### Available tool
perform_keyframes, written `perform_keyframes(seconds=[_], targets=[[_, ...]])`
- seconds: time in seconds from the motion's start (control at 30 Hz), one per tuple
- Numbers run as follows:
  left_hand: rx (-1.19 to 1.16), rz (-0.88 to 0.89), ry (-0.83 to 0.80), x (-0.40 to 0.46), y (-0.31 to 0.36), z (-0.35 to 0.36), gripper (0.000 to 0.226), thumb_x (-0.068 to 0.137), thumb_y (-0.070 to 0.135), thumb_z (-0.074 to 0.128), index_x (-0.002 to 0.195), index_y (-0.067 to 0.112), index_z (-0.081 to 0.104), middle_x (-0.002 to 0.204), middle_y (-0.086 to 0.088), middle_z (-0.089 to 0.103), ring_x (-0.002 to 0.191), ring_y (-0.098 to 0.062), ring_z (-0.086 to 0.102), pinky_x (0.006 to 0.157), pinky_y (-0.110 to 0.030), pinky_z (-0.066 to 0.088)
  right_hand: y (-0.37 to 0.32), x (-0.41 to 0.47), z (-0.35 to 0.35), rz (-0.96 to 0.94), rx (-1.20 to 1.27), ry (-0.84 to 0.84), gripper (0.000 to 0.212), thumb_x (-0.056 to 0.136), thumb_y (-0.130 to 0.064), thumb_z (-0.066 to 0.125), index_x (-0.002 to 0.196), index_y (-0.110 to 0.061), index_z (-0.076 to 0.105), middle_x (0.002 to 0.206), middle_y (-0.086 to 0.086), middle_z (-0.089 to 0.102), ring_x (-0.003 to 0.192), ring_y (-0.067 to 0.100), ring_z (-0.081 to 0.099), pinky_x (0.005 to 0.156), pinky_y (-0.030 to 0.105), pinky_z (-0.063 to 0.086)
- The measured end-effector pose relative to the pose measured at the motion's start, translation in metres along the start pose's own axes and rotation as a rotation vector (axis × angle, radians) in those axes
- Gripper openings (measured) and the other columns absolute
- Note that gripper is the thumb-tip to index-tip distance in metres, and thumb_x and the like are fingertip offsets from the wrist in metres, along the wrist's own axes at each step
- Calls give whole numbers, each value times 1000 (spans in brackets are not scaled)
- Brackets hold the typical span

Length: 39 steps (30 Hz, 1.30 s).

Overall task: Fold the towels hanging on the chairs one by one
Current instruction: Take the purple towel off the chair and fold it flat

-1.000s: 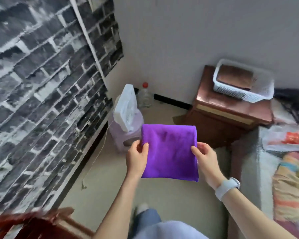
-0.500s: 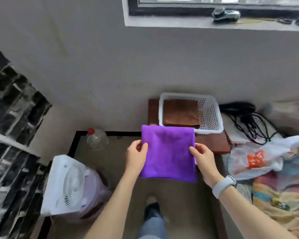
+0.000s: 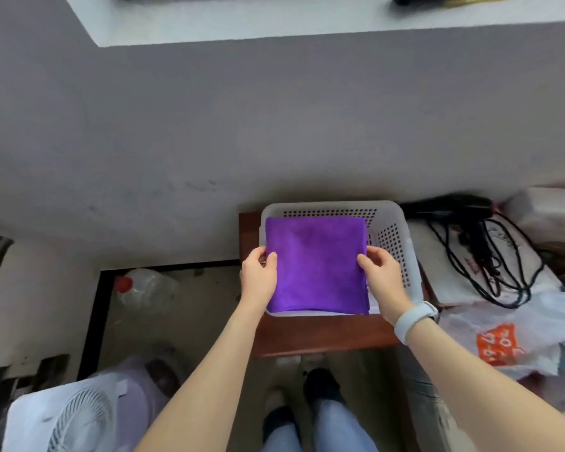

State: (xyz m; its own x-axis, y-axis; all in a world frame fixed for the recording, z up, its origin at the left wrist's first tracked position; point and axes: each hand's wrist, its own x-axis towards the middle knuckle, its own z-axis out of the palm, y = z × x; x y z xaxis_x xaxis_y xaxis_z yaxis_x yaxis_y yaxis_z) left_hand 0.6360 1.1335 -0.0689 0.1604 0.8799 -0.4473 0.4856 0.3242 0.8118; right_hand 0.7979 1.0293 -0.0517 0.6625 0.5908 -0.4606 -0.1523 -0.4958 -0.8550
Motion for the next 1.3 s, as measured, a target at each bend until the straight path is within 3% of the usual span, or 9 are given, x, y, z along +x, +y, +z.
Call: perform_keyframes(seconds=[0.13, 0.23, 0.33, 0.43, 0.53, 0.9, 1.07, 1.17, 1.3], targets=[[178, -24, 9, 17, 0, 17, 31, 95, 18, 46, 121, 5, 54, 115, -10, 61, 105, -23, 57, 79, -23, 41, 12, 41, 1, 86, -81, -48, 26, 94, -15, 46, 119, -11, 53, 110, 7, 58, 102, 23, 58, 84, 35, 51], [369, 26, 129, 13, 8, 29, 41, 94, 18, 45, 134, 8, 42, 134, -8, 47, 123, -24, 46, 93, -29, 40, 17, 54, -1, 113, -161, -71, 35, 93, -15, 48, 128, -11, 47, 121, 8, 53, 117, 24, 51, 97, 38, 46], [675, 290, 234, 6, 5, 41, 49, 89, 14, 50, 136, 10, 38, 141, -10, 42, 130, -29, 40, 102, -41, 38, 14, 46, -2, -247, -496, 76, 40, 92, -16, 45, 131, -10, 44, 130, 10, 45, 123, 22, 41, 104, 36, 36], [890, 530, 93, 8, -13, 57, 48, 88, 19, 39, 135, 8, 41, 140, -15, 45, 131, -32, 41, 105, -46, 34, 23, 40, 13, -764, -928, -2, 45, 83, -11, 39, 126, -7, 48, 127, 16, 52, 123, 28, 42, 106, 47, 35], [999, 513, 11, 26, -23, 64, 51, 89, 25, 30, 137, 8, 36, 141, -16, 44, 132, -33, 38, 106, -49, 31, 37, 59, 30, -762, -1210, -145, 51, 84, -21, 37, 134, -11, 40, 140, 18, 45, 132, 34, 37, 111, 50, 24], [1013, 389, -24, 49, -37, 78, 58, 91, 36, 24, 145, 18, 15, 153, -10, 22, 140, -23, 3, 112, -46, 4, 49, 103, 34, -650, -1265, -286, 57, 91, -41, 26, 143, -22, 12, 152, 16, 22, 140, 34, 9, 112, 50, 7], [943, 406, -58, 42, -21, 69, 58, 90, 38, 22, 145, 20, 21, 154, -8, 19, 142, -22, 4, 114, -39, 7, 29, 92, 30, -611, -1328, -315, 58, 88, -42, 25, 142, -22, 30, 149, 17, 30, 139, 39, 22, 109, 57, 12], [835, 420, -9, 31, -2, 50, 52, 91, 35, 33, 140, 16, 36, 149, -5, 34, 140, -21, 28, 111, -38, 26, 4, 77, 33, -607, -1335, -260, 50, 83, -35, 32, 125, -18, 54, 135, 19, 50, 128, 42, 42, 101, 66, 24], [686, 317, 148, 2, 5, 4, 45, 93, 29, 45, 136, 15, 42, 145, -4, 39, 135, -18, 34, 110, -36, 26, -27, 43, 51, -703, -1135, -241, 35, 85, -21, 44, 114, -13, 62, 125, 13, 59, 123, 34, 49, 105, 57, 29]])
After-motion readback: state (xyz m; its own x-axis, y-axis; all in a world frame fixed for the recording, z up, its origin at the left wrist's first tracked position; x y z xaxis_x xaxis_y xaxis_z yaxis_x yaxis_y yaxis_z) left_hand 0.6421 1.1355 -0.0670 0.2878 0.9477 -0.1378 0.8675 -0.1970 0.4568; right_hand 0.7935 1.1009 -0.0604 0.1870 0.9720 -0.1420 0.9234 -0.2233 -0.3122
